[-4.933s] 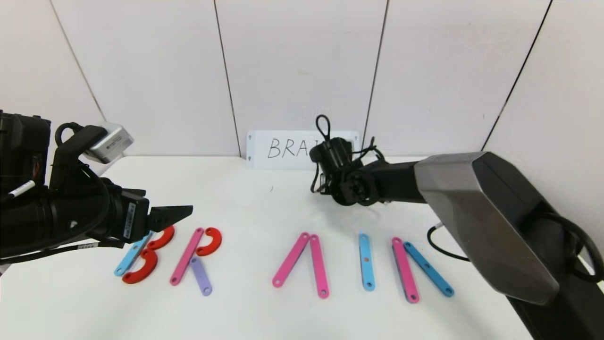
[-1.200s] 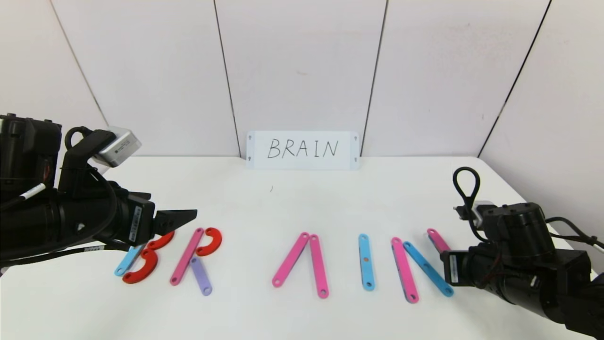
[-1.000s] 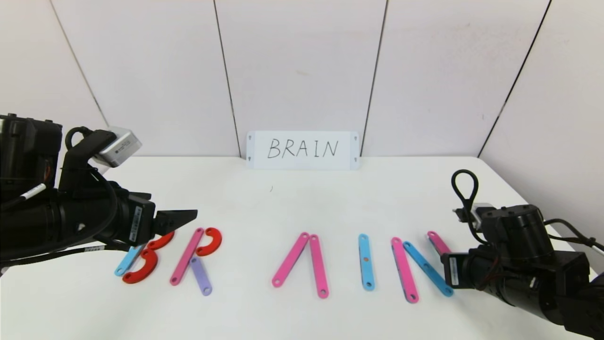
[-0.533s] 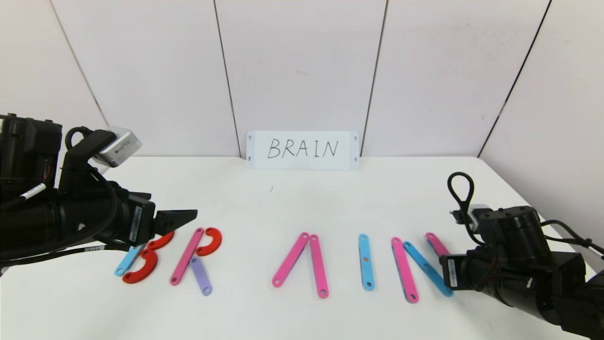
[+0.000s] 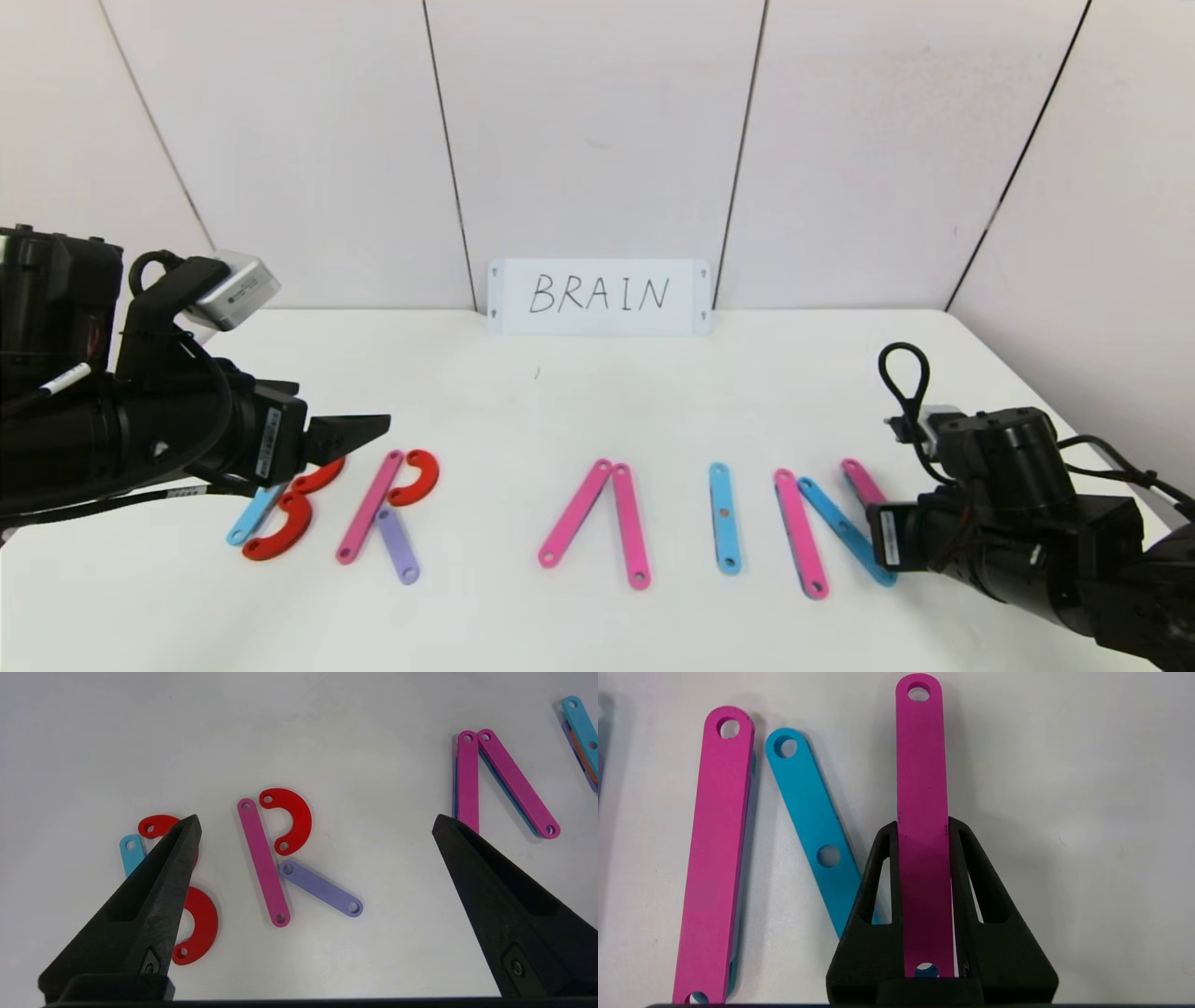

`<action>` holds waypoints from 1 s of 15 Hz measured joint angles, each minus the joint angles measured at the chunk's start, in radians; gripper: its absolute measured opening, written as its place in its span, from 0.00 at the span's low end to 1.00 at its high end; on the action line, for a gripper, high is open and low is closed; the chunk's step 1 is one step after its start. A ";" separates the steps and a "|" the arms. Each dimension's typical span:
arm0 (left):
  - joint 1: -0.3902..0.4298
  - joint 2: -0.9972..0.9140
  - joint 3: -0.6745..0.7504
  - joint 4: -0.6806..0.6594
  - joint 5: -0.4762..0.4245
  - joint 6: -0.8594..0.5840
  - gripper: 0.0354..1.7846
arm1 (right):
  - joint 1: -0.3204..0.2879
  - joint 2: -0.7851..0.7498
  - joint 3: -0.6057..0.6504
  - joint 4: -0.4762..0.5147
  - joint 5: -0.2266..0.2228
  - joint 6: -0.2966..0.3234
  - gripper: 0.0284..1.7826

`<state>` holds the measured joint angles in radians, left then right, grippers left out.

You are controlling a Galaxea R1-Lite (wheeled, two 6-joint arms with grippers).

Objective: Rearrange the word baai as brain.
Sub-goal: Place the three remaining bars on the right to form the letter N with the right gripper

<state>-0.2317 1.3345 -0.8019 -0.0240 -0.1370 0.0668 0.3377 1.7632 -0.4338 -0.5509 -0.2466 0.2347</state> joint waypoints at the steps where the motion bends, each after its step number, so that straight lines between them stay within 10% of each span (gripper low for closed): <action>1: 0.000 0.000 0.000 0.000 0.000 0.000 0.97 | -0.006 0.005 0.000 -0.011 0.004 -0.007 0.16; 9: 0.000 0.004 0.000 0.000 0.000 0.002 0.97 | -0.022 0.018 0.007 -0.020 0.006 -0.019 0.20; 15: 0.000 0.006 0.004 0.000 0.000 0.014 0.97 | -0.020 0.015 0.010 -0.020 0.003 -0.021 0.64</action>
<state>-0.2317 1.3406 -0.7977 -0.0240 -0.1374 0.0806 0.3174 1.7781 -0.4238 -0.5704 -0.2438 0.2136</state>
